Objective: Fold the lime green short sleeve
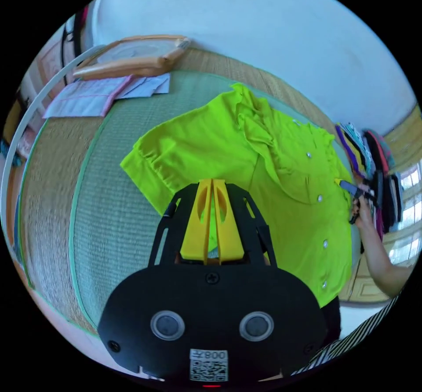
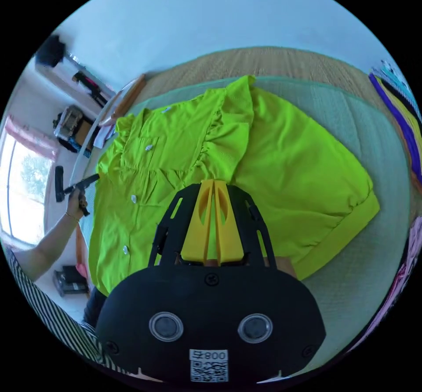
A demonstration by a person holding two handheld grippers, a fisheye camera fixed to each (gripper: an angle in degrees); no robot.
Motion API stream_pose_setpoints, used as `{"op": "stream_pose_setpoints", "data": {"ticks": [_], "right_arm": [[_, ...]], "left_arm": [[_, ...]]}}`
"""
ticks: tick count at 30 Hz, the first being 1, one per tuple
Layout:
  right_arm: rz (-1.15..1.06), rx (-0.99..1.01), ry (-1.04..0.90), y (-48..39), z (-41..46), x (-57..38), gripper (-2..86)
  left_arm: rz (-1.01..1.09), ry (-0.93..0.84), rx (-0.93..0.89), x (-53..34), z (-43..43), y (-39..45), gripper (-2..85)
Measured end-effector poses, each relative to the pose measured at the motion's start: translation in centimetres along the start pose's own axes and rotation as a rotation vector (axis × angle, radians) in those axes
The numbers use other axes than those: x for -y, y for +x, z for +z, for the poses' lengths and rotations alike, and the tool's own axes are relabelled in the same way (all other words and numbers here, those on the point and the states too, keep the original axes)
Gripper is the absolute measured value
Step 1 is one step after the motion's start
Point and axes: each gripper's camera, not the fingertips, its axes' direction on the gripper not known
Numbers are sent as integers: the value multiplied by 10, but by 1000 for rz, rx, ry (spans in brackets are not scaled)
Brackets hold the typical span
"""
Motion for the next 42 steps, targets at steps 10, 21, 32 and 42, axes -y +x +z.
{"op": "stream_pose_setpoints", "data": {"ticks": [10,21,32,42], "right_arm": [[154,-131,80,30,-99,-63,0],[322,-67,32,90,-129,-100,0],[347,-25,66,94,-188,-109,0],[363,-50,-11,114,-207,-100,1]], "left_arm": [[14,-52,10,-37,21,-20,1],[-97,12,-180,-74,37,-58,2],[-210,-92,-264,-171,60,-103,2],[-234,-100,-365,-169,105,-127,8]]}}
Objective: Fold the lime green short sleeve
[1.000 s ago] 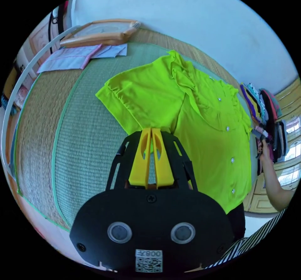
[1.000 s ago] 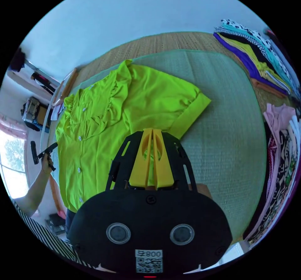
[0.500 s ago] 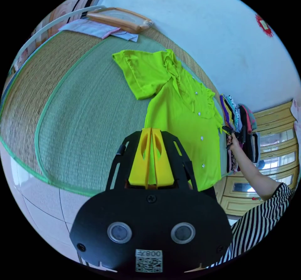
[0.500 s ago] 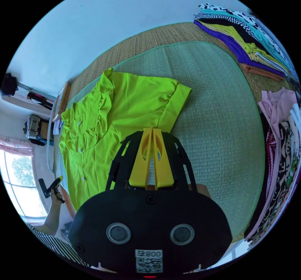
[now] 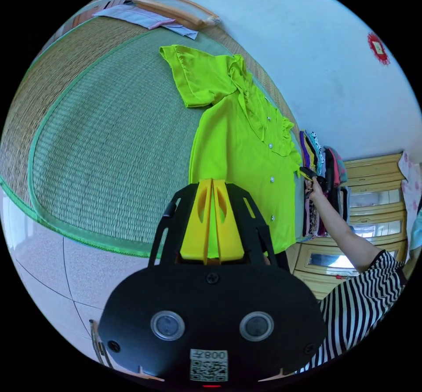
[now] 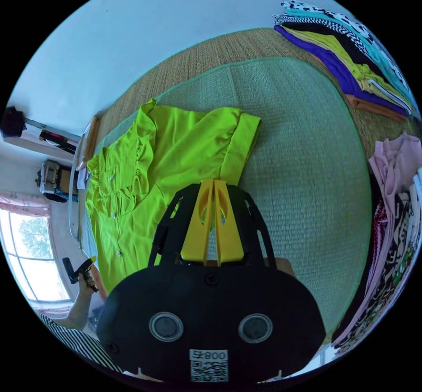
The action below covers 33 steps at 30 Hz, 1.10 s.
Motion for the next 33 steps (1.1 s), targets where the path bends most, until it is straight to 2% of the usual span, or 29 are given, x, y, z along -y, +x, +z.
{"op": "stream_pose_setpoints", "data": {"ticks": [3,6,10,18,23,25,28,33], "right_arm": [[-26,8,5,-3,-19,-12,2],[-55,106,7,1,-43,-49,4],[-111,166,-49,5,-75,-135,18],[-22,135,-169,12,-113,-281,68],[9,64,-209,2,-117,-311,71],[6,67,-212,-6,-118,-314,66],[-33,-51,-221,-22,-118,-318,54],[-10,-27,-220,-25,-128,-326,20]], "left_arm": [[-21,10,-35,-7,-3,-16,20],[-52,10,-59,-23,-9,-36,44],[-107,-29,-86,-53,-13,-68,79],[-146,-160,-170,-77,24,-111,109],[-96,-221,-130,-69,49,-116,79],[-101,-212,-135,-67,53,-119,43],[-104,-189,-154,-69,53,-124,15],[-93,-124,-228,-72,43,-130,9]]}}
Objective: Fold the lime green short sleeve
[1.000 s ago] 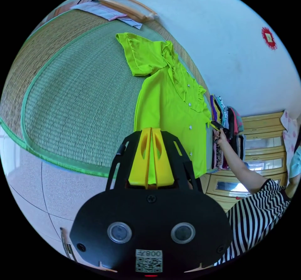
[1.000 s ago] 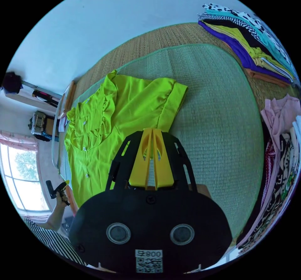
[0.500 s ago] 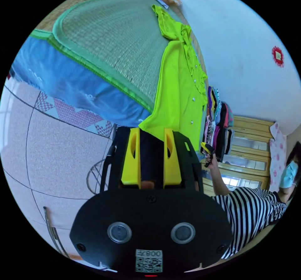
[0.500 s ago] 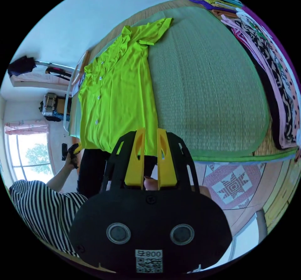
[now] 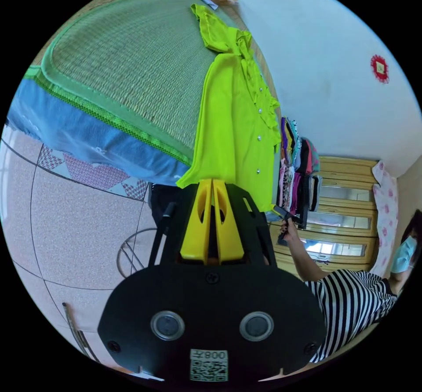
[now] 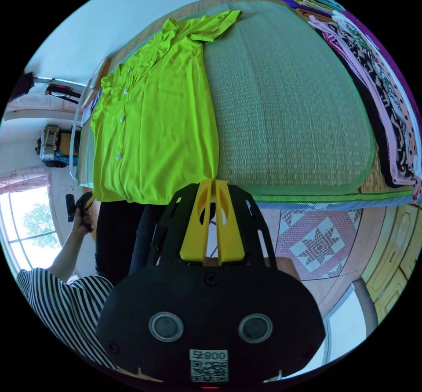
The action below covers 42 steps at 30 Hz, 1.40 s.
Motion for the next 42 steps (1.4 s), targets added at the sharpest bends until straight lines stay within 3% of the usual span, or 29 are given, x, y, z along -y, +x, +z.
{"op": "stream_pose_setpoints", "data": {"ticks": [11,22,30,42], "right_arm": [[7,38,-18,0,-19,-17,5],[30,67,-35,4,-37,-28,3],[-2,183,-32,-1,-56,-49,3],[-30,255,-66,7,-84,-88,4]], "left_arm": [[-24,-10,73,-11,10,-21,79],[-60,29,55,-21,24,-23,11],[-1,133,15,-41,-17,-4,5],[43,105,89,-60,-19,35,4]]}}
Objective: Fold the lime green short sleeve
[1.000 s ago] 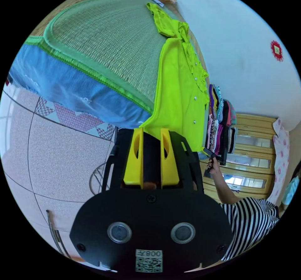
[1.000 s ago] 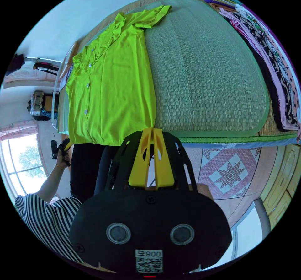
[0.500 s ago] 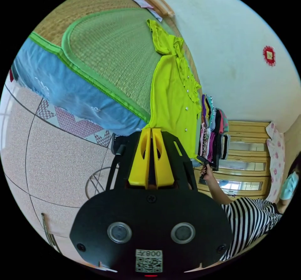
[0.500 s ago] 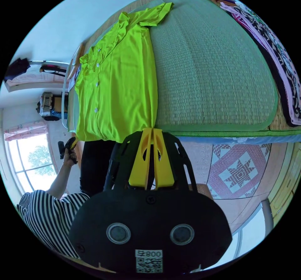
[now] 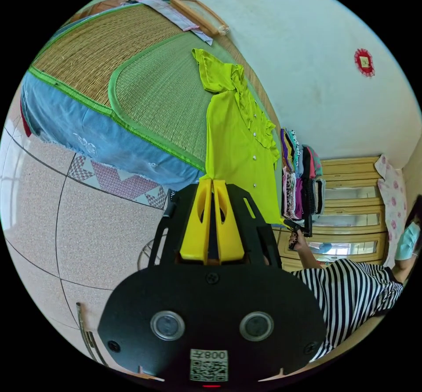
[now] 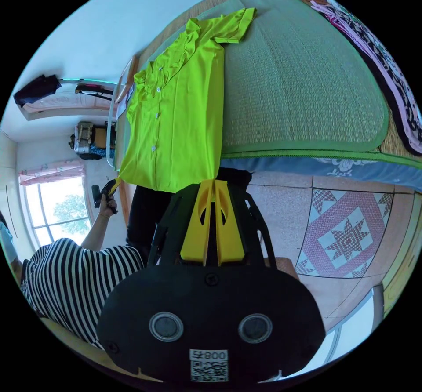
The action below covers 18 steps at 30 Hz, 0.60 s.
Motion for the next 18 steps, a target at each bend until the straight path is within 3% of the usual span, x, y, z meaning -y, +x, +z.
{"op": "stream_pose_setpoints", "data": {"ticks": [5,9,18], "right_arm": [[84,77,-12,24,12,-10,4],[109,125,7,33,8,-11,4],[158,99,100,35,-15,-14,1]], "left_arm": [[-38,-54,77,-7,20,9,5],[-61,3,86,-9,19,25,6],[71,32,103,26,46,104,4]]}}
